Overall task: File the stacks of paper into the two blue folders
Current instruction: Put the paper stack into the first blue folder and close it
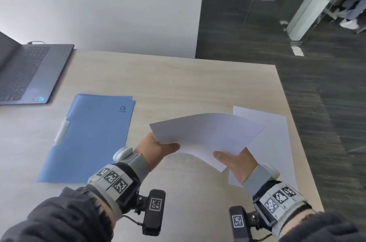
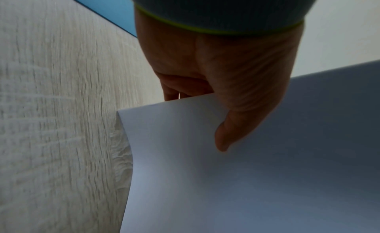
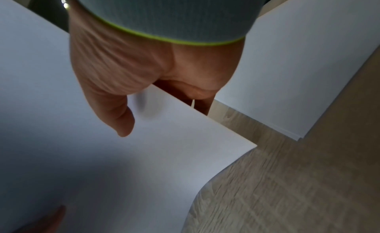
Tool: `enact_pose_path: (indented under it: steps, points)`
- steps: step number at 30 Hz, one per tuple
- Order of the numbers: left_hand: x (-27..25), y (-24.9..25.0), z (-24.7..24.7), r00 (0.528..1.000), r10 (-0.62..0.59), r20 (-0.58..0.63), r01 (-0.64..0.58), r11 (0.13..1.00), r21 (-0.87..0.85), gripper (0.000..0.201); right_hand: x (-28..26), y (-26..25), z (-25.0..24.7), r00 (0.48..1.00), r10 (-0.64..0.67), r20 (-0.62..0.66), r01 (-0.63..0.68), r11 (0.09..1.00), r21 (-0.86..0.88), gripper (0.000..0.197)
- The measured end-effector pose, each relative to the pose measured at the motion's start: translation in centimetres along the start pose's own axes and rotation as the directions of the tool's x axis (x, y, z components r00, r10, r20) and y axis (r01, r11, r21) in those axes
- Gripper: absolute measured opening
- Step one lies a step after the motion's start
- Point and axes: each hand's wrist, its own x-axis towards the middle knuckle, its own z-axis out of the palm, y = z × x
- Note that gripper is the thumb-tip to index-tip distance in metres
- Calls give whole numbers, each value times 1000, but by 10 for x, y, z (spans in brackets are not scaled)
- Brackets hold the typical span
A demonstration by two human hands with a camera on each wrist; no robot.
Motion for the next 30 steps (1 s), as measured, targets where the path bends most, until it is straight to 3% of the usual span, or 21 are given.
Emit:
enact_pose_path:
  steps: [8, 11, 14, 16, 19, 23, 27, 30]
  points:
    - [1, -11, 6, 997, 33, 63, -37, 998, 53, 23, 1, 7, -2, 998, 4, -57, -1, 999, 46, 24]
    - [3, -17, 6, 1000, -13, 28, 11, 996, 87, 7, 3, 14, -1, 997, 48, -53, -48, 999, -5, 14]
    - [1, -19, 5, 999, -32, -36, 34, 998, 53, 7, 4, 16, 2, 994, 59, -87, -62, 998, -27, 6]
    - [0, -21, 3, 999, -29, -27, 30, 998, 53, 6, 5, 18, 5, 991, 86, -100, -88, 996, -22, 16]
    - [1, -27, -2, 998, -65, 26, 62, 995, 77, 14, 6, 17, 9, 989, 109, -103, -111, 994, -16, 24]
    - [6, -31, -1, 993, -101, 57, 92, 987, 133, 29, 5, 13, 12, 996, 63, -59, -63, 998, -9, 14]
    - [6, -35, 4, 996, -83, 33, 78, 988, 133, 45, 9, 19, 12, 990, 78, -119, -78, 997, 8, 5]
    - [6, -34, 5, 995, -90, 34, 84, 986, 144, 47, 13, 21, 10, 984, 111, -136, -109, 994, 24, 23]
